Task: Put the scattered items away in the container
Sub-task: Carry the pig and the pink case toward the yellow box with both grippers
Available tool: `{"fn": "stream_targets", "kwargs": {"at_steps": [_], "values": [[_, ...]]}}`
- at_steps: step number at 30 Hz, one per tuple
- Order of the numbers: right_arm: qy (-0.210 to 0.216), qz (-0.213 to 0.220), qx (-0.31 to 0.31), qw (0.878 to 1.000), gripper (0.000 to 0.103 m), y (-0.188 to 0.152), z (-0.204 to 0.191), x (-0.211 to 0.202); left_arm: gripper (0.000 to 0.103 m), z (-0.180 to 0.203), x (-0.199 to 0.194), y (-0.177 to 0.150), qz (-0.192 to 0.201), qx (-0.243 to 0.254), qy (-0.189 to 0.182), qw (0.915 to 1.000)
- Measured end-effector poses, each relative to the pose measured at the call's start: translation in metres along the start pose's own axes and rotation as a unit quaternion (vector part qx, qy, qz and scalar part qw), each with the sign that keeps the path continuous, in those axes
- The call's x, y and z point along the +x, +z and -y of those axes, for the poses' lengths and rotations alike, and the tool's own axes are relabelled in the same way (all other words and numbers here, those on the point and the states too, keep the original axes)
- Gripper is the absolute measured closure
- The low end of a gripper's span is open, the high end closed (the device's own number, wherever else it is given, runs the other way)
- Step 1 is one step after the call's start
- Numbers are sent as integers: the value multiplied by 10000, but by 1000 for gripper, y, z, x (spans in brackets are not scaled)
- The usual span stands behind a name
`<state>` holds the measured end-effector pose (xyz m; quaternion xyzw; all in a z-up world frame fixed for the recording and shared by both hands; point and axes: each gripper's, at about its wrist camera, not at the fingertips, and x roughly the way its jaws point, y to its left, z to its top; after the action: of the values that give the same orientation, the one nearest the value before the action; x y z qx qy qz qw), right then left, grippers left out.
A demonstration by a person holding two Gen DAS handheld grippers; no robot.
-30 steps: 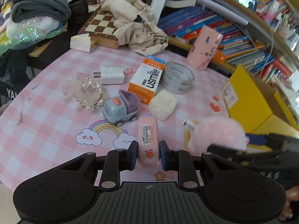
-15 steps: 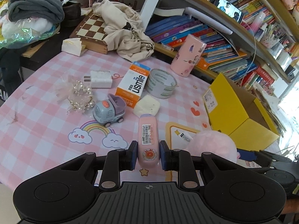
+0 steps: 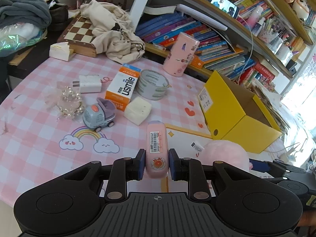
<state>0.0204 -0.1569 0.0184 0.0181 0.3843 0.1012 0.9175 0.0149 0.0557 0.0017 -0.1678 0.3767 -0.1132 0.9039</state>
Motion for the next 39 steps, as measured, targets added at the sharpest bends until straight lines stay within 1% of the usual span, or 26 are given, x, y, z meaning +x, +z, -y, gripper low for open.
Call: {"fn": "stream_targets", "kwargs": {"at_steps": [10, 16, 22, 39], "values": [[-298, 41, 219, 9993, 11, -7, 18, -12, 80, 17, 12, 3, -104, 190, -262, 9994], [-489, 26, 429, 9979, 11, -14, 33, -20, 80, 33, 22, 1, -244, 367, -458, 9980], [-679, 133, 599, 9958, 11, -20, 46, -31, 80, 48, 26, 2, -260, 506, -610, 9965], [-921, 192, 898, 9915, 11, -30, 74, -50, 80, 80, 36, -1, -369, 750, -889, 9925]]}}
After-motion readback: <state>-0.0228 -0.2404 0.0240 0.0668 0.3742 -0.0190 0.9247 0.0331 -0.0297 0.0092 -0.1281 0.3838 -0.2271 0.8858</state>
